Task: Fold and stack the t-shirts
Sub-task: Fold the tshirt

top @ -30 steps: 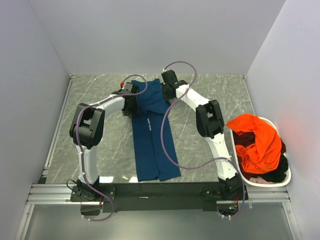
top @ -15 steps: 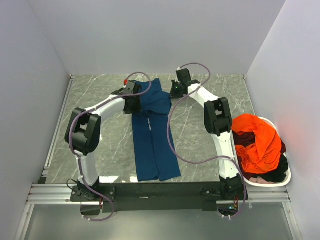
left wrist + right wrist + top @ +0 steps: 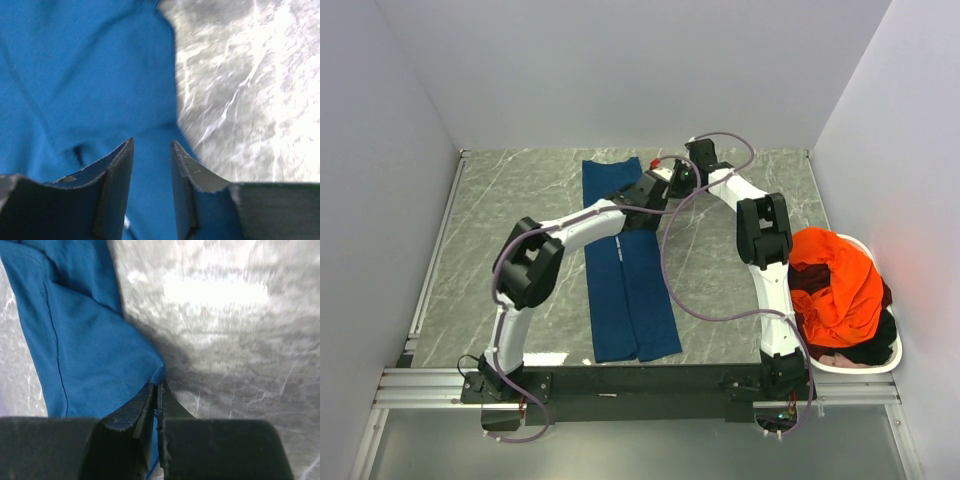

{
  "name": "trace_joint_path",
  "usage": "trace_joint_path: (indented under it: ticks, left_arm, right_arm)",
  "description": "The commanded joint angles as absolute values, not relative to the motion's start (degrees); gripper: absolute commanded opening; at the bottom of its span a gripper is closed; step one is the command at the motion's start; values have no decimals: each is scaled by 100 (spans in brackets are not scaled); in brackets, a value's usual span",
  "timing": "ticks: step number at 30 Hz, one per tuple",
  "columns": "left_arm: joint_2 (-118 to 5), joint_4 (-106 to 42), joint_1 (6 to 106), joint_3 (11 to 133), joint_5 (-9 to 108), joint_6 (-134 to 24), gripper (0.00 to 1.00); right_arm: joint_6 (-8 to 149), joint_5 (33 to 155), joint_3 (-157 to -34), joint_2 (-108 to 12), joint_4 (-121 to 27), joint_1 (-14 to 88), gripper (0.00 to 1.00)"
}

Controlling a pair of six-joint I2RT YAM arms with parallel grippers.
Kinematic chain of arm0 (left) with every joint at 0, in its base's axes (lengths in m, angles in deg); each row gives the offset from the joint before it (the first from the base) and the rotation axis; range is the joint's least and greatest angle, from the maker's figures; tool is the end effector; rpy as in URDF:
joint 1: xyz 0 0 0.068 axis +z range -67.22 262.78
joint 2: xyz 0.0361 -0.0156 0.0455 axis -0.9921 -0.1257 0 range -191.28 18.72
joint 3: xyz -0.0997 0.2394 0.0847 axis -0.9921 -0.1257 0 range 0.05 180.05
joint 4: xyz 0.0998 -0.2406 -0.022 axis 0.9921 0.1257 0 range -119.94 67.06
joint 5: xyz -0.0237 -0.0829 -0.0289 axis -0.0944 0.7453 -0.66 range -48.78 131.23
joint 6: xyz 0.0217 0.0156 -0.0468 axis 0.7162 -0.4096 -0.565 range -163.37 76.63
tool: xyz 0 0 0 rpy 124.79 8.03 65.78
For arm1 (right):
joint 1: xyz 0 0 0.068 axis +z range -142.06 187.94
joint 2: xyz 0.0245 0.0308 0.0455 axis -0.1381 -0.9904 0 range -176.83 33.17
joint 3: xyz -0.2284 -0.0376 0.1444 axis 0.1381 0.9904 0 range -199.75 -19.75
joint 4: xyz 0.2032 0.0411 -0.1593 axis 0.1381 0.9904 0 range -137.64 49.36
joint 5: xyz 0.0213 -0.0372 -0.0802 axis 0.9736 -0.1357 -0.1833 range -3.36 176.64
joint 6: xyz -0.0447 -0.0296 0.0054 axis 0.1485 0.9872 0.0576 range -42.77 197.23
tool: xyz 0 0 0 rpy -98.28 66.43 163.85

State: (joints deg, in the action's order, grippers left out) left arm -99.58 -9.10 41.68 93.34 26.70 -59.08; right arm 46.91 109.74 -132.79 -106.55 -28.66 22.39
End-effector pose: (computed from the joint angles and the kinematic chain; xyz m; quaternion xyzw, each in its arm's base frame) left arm 0.3585 -0.3010 0.2190 0.1557 0.9072 -0.0743 0.3837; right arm 0.5212 0.1487 0.1515 0.0504 0.9091 0.3122 0.2712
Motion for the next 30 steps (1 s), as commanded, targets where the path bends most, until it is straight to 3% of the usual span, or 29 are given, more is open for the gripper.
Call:
trace_joint_path:
  ticks: [1,18,20,24,30]
  left_arm:
    - [-10274,-1139,4094,9804,2444,-5498,40]
    - [-11206,-1306,3936,10463,2338,-5374,40]
    - [-11233,-1297,3936,10464,2295,-5383,36]
    - [-11189,-1315,3945,10393,2215,-5418,15]
    - [-11145,-1350,3936,10270,2268,-5454,13]
  right_arm:
    - [4480,11283,-13181,-10429,-3156,2174,9]
    - [4322,11486,-13049,-10526,-3367,2130,9]
    - [4322,11468,-13058,-10517,-3367,2121,9]
    - [4313,11468,-13058,-10499,-3393,2112,9]
    - [4304,11477,-13058,-10491,-3410,2094,9]
